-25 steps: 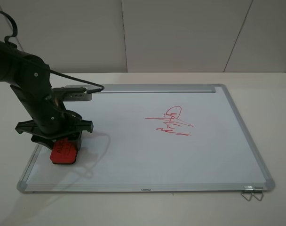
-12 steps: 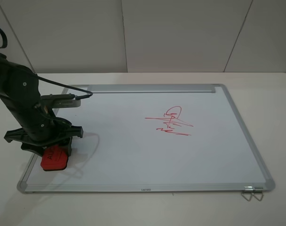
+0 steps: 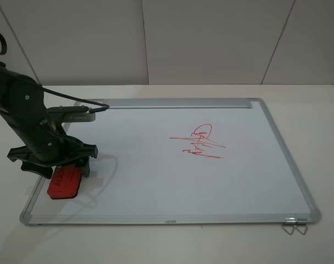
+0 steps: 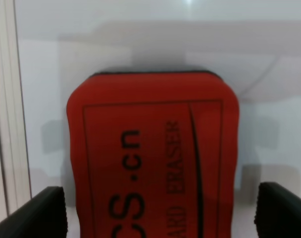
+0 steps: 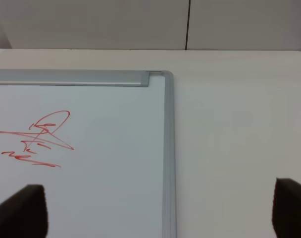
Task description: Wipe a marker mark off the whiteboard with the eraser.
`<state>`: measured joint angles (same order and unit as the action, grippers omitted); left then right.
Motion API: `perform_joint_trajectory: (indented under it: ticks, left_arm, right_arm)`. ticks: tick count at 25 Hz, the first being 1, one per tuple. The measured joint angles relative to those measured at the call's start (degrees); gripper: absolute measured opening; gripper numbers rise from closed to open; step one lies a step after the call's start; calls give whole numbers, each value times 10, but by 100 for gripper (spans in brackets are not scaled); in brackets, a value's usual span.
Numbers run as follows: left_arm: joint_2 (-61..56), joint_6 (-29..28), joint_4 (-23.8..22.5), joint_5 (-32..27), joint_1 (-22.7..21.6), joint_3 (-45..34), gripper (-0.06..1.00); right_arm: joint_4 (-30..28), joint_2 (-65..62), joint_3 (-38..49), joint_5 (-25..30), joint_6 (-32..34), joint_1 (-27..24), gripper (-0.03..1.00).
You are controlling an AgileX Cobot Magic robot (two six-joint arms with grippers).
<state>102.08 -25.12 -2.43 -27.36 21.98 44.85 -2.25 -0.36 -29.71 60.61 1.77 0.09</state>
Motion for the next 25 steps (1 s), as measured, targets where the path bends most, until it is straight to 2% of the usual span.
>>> perform_joint_trajectory:
  ticks: [8,17,25]
  left_arm:
    - [-101,14,-35,-23,0,0,77]
    - [-346,34,-72,-92,0,-2,77]
    - [-586,68,-76,-215,0,-2,77]
  right_arm:
    - [0,0,0,0,0,0,83]
    - [0,0,0,0,0,0,83]
    - [0,0,0,0,0,0,83]
